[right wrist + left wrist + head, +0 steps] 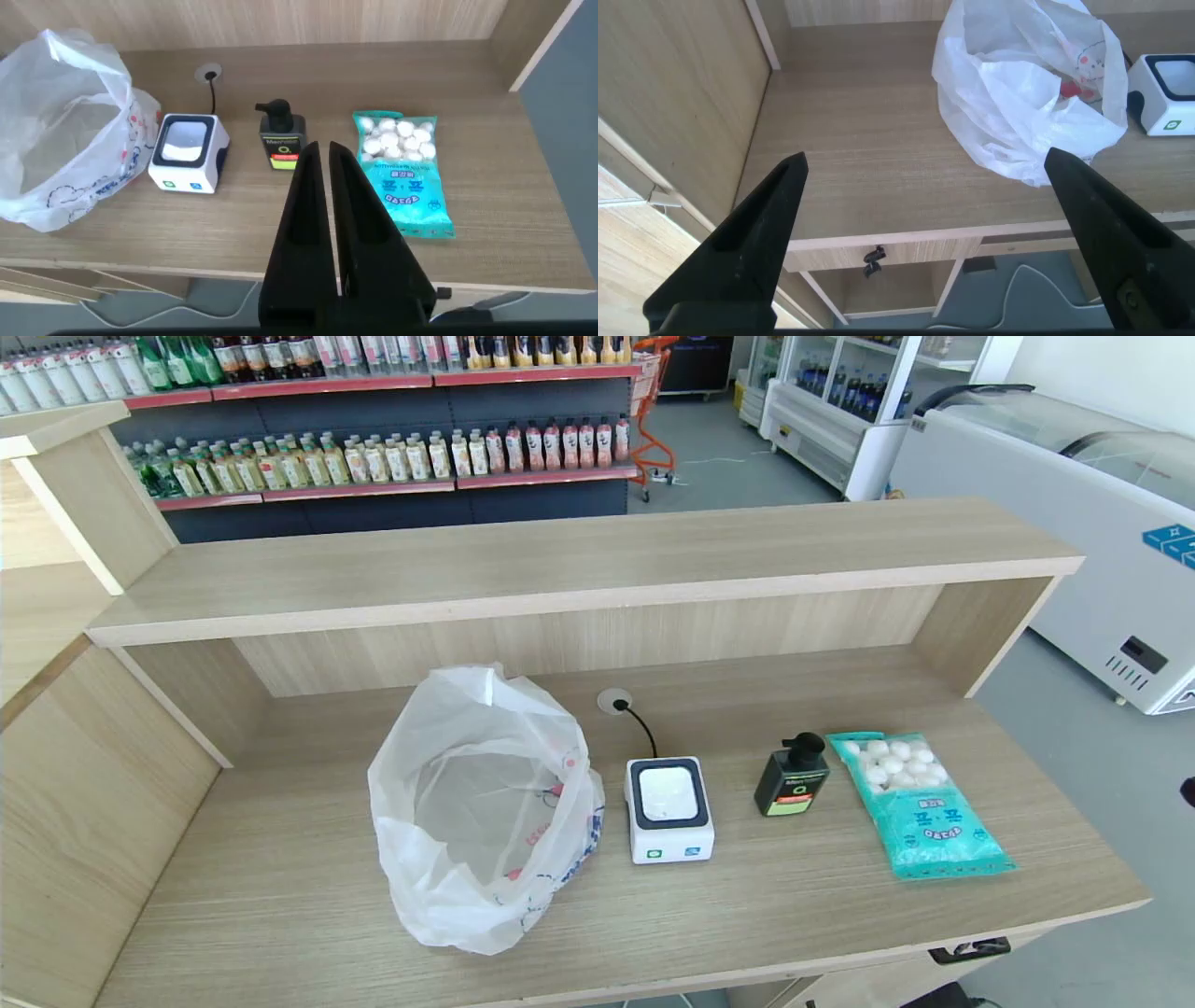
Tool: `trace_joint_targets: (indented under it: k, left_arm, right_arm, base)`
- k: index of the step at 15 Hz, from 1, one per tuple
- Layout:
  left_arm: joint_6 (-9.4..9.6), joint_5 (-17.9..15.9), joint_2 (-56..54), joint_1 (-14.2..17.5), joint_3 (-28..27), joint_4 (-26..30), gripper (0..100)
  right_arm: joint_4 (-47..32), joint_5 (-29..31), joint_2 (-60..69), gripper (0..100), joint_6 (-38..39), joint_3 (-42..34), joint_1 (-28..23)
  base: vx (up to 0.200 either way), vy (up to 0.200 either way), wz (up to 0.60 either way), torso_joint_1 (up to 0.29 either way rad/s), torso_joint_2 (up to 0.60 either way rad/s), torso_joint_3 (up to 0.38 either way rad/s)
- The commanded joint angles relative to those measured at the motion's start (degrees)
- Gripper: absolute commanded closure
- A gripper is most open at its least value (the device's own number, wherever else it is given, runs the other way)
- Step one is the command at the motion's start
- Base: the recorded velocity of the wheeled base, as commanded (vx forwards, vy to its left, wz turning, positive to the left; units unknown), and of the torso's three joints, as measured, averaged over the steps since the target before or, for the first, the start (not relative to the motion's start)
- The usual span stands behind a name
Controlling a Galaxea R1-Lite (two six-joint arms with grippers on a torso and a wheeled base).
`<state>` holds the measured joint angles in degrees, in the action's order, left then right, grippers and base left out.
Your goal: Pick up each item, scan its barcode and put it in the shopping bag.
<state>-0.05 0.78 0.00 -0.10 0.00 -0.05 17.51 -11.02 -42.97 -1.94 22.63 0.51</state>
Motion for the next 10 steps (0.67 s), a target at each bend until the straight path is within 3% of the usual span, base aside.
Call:
trace_joint_targets:
  k: [1,5,6,10]
  left_arm:
    - [-0.04,0.01,0.09,0.01,0.00,-0.04,0]
    - [-0.04,0.01,0.09,0.01,0.00,-0.04,0]
    - [-0.04,0.01,0.09,0.01,0.00,0.05,0]
    - [-0.04,0.01,0.09,0.01,0.00,-0.04,0]
  right_arm:
    - [2.09,0.21,-9.76,100,-1.14,0.49,-2.01]
    - [8.33,-0.14,-17.67,100,-4.57,-2.15,-2.62]
    - [11.50,-0.23,-19.17,0,-5.09,-3.55,-2.62]
    - [18.44,-2.78,-26.02,0,-5.27,-7.24,-5.61]
  base:
    - [0.000,0.000,0.00,0.000,0.00,0.000]
    - [0.000,0.000,0.00,0.000,0.00,0.000]
    - [0.000,0.000,0.00,0.000,0.00,0.000]
    - [0.000,0.000,0.00,0.000,0.00,0.000]
